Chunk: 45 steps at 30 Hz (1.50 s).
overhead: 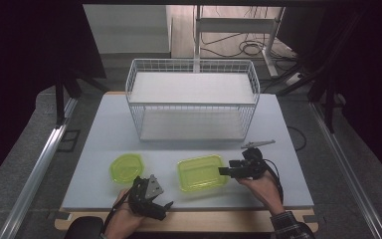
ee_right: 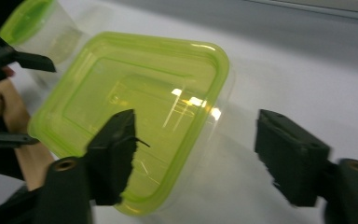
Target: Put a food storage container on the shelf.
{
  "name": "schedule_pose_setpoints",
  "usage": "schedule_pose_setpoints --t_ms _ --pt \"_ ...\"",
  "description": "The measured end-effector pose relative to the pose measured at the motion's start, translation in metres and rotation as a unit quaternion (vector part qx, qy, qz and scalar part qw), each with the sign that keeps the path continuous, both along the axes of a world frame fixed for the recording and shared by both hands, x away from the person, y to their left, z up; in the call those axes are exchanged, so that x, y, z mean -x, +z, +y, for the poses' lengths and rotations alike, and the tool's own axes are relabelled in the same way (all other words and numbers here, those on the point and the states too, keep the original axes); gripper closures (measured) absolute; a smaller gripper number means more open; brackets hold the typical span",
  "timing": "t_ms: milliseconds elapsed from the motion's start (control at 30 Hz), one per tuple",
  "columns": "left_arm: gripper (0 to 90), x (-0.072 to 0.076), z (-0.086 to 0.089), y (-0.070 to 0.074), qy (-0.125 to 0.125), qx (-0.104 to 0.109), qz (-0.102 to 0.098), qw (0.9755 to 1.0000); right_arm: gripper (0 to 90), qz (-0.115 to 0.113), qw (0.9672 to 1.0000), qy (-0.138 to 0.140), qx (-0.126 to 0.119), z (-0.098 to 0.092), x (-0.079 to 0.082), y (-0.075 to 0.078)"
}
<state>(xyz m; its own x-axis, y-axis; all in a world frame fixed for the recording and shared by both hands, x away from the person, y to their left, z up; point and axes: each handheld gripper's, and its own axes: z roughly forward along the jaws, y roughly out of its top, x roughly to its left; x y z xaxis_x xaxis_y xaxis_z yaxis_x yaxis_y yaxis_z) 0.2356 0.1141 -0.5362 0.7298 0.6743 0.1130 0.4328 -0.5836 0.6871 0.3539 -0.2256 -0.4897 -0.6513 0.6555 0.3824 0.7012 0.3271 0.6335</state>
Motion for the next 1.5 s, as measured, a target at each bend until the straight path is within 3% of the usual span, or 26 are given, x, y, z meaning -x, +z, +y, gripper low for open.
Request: schedule_pose_setpoints --t_ms 233,400,467,567,667,900,1033,1300,1500 --pt "6.2 0.000 -0.001 -0.001 -0.003 -0.008 -0.001 1.0000 54.4 0.065 0.9975 -0.006 -0.029 -0.002 -0.016 -0.012" --pt "6.4 0.001 -0.002 -0.002 -0.004 -0.012 -0.001 0.9999 66.1 0.103 0.9932 -0.006 -0.053 -0.002 -0.023 -0.015" --pt "6.4 0.001 -0.002 -0.002 -0.005 -0.013 -0.002 0.9999 70.2 0.121 0.9905 -0.004 -0.064 -0.002 -0.026 -0.017" --pt "6.4 0.001 -0.002 -0.001 -0.005 -0.014 -0.004 0.9999 75.0 0.158 0.9837 -0.002 -0.087 -0.005 -0.030 -0.020" --pt "6.5 0.001 -0.001 0.000 -0.005 -0.013 -0.007 0.9999 78.4 0.170 0.9802 0.002 -0.100 -0.005 -0.031 -0.020" --pt "6.6 0.001 0.000 0.001 -0.002 -0.003 -0.009 1.0000 80.0 0.174 0.9784 -0.006 -0.111 -0.006 -0.030 -0.018" --pt "6.6 0.001 0.001 0.002 -0.003 0.003 -0.011 0.9999 80.0 0.171 0.9757 -0.018 -0.135 -0.012 -0.030 -0.013" --pt "6.2 0.001 0.001 0.002 -0.006 0.006 -0.012 0.9999 80.0 0.150 0.9765 -0.036 -0.150 -0.020 -0.033 0.000" --pt "6.1 0.001 0.000 0.001 -0.009 0.005 -0.015 0.9998 80.0 0.139 0.9746 -0.047 -0.169 -0.024 -0.035 0.012"
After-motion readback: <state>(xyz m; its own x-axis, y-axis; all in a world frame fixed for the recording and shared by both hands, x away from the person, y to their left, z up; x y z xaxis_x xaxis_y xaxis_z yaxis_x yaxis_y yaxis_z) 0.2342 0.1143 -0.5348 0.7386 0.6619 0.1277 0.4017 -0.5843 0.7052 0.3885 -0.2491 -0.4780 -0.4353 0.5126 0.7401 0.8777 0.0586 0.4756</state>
